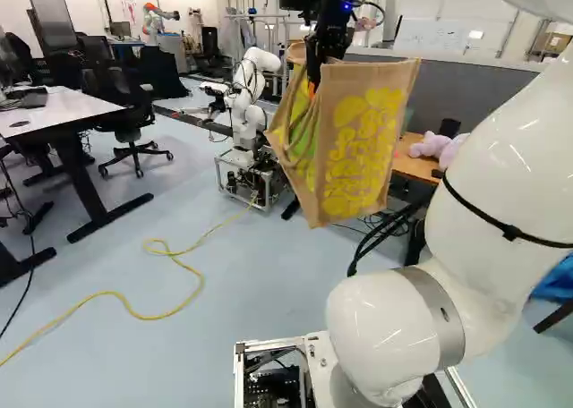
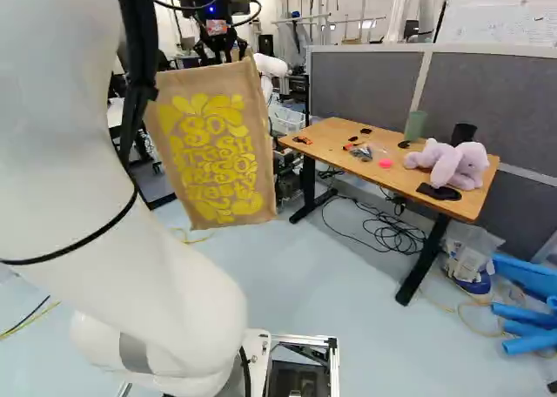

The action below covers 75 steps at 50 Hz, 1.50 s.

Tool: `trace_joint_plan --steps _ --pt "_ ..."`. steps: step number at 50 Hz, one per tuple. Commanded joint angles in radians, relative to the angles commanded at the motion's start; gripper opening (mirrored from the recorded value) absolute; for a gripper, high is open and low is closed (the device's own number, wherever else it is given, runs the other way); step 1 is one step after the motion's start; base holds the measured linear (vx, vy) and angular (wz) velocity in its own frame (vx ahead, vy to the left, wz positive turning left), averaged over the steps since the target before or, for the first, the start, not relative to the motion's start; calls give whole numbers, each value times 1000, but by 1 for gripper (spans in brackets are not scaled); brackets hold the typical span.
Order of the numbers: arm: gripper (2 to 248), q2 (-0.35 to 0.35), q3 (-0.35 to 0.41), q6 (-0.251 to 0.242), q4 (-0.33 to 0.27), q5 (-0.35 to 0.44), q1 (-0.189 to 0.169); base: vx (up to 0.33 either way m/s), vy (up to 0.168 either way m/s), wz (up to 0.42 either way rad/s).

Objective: Pick up the bag on the ground and place it on the table

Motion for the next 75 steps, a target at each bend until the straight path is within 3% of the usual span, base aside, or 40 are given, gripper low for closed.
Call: trace_joint_plan --steps 16,41,75 --pt "25 0 0 0 0 0 0 163 -15 -102" --pt "25 0 0 0 0 0 0 182 -51 -379" --pt "25 0 0 0 0 0 0 200 58 -39"
